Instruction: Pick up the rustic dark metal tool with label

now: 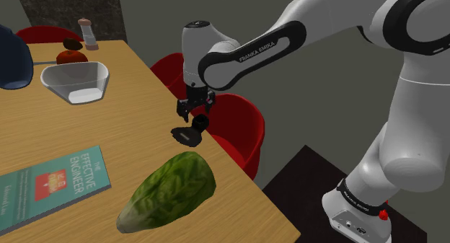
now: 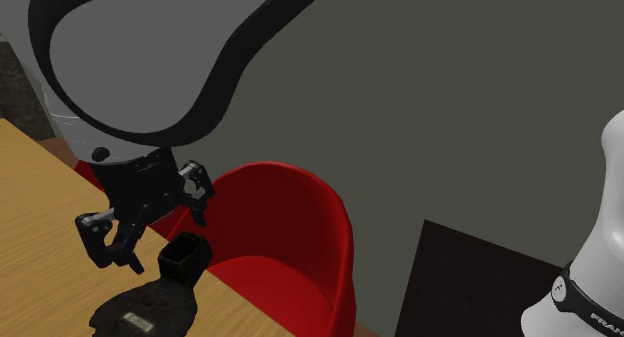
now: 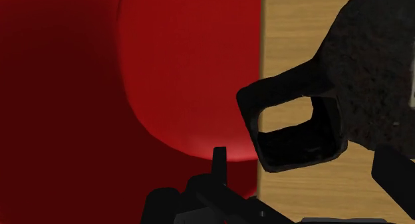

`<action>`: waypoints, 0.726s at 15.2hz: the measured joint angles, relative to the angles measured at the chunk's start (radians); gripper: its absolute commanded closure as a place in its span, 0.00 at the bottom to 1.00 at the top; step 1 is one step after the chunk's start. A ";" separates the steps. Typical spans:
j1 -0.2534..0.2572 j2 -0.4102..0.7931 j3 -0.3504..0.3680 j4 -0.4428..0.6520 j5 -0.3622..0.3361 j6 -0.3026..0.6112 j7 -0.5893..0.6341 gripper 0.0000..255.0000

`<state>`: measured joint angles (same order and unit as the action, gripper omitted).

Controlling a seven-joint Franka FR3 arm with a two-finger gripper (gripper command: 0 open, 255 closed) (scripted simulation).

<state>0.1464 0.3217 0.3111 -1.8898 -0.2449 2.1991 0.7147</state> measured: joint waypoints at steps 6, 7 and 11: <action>0.000 0.007 -0.002 -0.007 -0.005 0.015 0.003 1.00; 0.000 0.007 -0.002 -0.007 -0.005 0.015 0.003 1.00; 0.000 0.007 -0.002 -0.007 -0.005 0.015 0.003 1.00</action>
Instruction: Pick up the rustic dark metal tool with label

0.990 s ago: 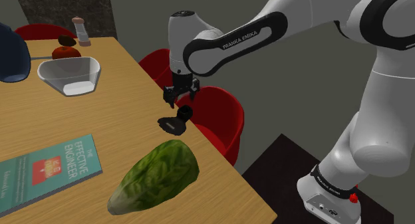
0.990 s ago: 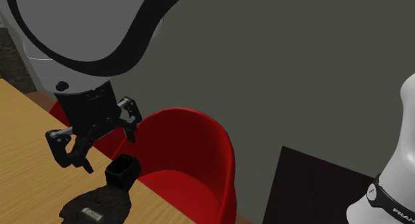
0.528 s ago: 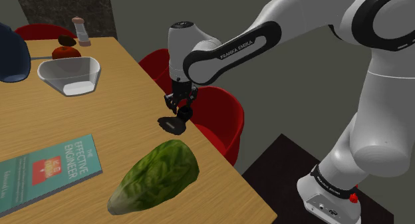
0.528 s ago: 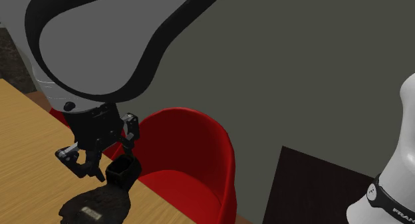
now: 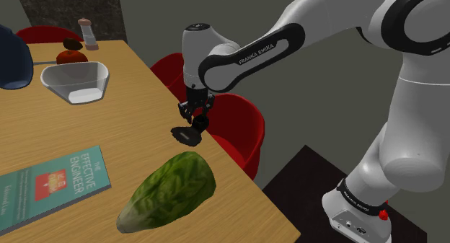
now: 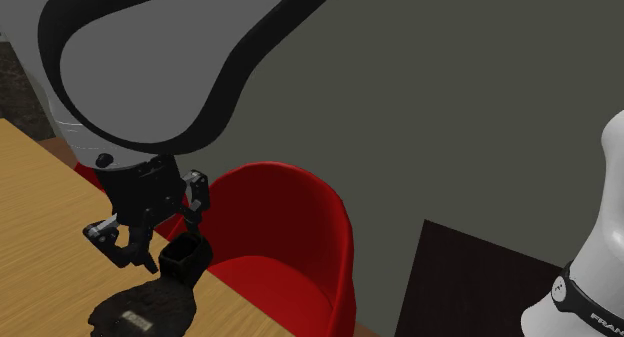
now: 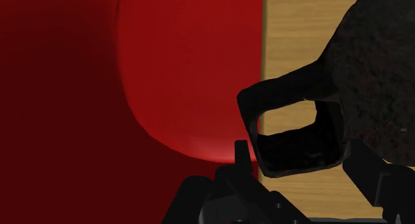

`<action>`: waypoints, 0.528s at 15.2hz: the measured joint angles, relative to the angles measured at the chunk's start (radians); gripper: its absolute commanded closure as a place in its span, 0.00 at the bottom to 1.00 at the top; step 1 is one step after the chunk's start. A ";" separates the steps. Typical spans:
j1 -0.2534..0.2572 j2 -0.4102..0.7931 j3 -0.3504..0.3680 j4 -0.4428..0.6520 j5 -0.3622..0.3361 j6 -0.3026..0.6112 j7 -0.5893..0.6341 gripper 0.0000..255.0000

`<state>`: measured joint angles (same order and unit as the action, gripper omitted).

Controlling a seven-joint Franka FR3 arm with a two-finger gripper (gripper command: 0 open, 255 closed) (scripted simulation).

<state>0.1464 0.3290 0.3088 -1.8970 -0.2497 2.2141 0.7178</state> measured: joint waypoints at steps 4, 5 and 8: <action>-0.001 -0.013 0.003 0.013 0.008 -0.025 -0.007 1.00; -0.002 -0.019 0.005 0.017 0.012 -0.035 -0.009 1.00; -0.004 -0.039 0.009 0.028 0.022 -0.065 -0.018 1.00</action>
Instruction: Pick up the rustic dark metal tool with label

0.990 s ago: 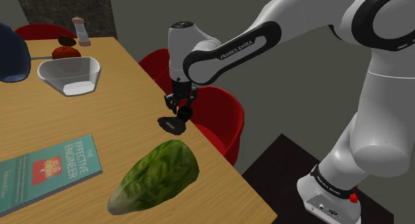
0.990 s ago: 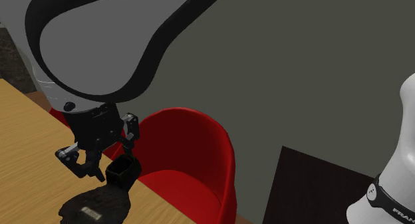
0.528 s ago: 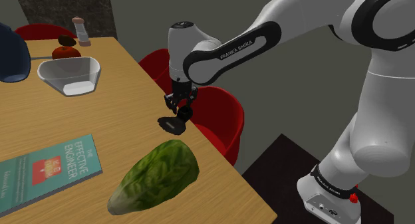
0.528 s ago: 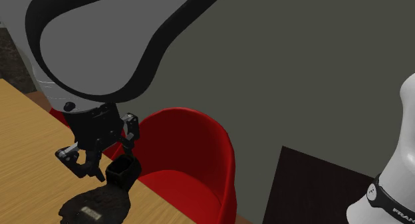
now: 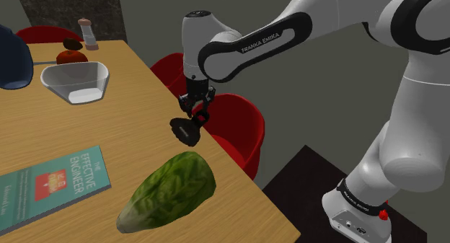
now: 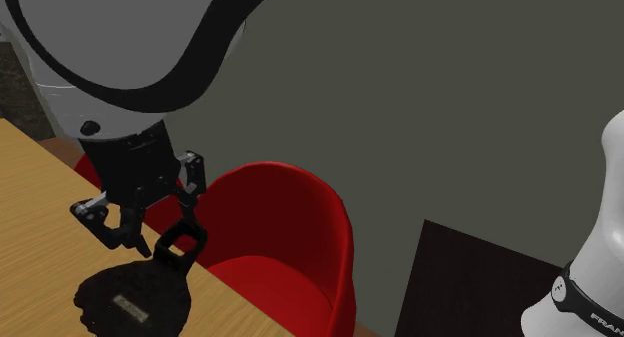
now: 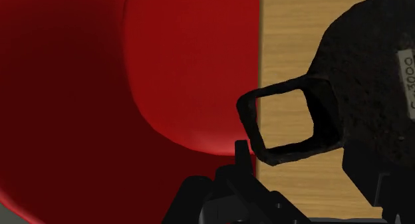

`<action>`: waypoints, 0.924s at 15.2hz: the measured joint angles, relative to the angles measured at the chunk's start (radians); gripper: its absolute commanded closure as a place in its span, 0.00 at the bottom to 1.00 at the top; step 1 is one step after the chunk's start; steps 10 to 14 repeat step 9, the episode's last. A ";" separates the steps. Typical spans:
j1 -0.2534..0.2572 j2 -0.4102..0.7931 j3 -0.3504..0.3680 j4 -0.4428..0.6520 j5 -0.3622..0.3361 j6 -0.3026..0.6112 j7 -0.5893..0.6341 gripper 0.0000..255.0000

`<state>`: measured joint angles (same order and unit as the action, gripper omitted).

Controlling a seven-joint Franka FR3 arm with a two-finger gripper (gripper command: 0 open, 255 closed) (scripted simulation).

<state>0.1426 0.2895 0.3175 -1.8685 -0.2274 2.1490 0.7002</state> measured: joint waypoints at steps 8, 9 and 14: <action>-0.005 -0.046 0.007 0.050 0.026 -0.091 -0.024 1.00; -0.005 -0.047 0.008 0.054 0.027 -0.097 -0.025 1.00; -0.005 -0.047 0.008 0.054 0.027 -0.097 -0.025 1.00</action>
